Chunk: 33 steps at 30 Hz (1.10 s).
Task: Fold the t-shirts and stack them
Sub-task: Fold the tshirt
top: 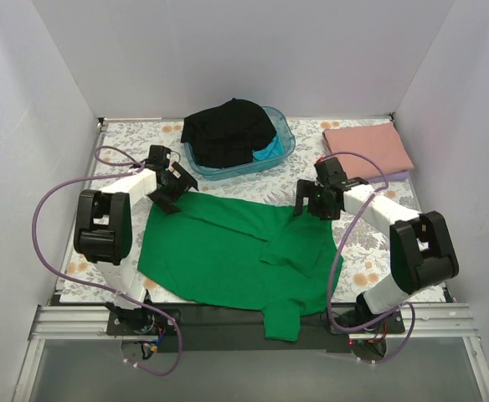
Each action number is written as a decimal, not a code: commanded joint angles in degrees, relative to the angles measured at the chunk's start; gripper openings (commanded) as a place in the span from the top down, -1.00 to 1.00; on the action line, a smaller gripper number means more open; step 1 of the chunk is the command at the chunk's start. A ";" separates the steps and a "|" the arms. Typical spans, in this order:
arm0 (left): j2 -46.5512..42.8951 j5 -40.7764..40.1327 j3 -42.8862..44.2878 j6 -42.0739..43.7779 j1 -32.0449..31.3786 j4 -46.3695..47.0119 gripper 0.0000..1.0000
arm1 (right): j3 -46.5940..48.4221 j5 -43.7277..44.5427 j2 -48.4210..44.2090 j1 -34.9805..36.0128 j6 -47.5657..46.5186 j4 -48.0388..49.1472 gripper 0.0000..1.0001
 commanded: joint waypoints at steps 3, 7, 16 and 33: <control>3.76 1.09 -1.29 1.45 4.80 3.47 -0.83 | -0.32 -5.63 7.61 -4.83 -4.48 7.45 -0.91; 7.27 2.49 -0.42 0.67 7.00 4.53 -0.83 | 4.33 -7.91 14.65 -6.15 -6.60 9.74 -0.87; 13.96 3.29 6.09 0.05 7.62 4.09 -0.84 | 22.35 -6.95 30.21 -7.82 -9.85 10.45 -0.86; -9.13 -2.50 6.10 -1.97 9.46 -5.91 -0.84 | 24.41 -6.87 12.32 -9.32 -12.41 2.46 -0.97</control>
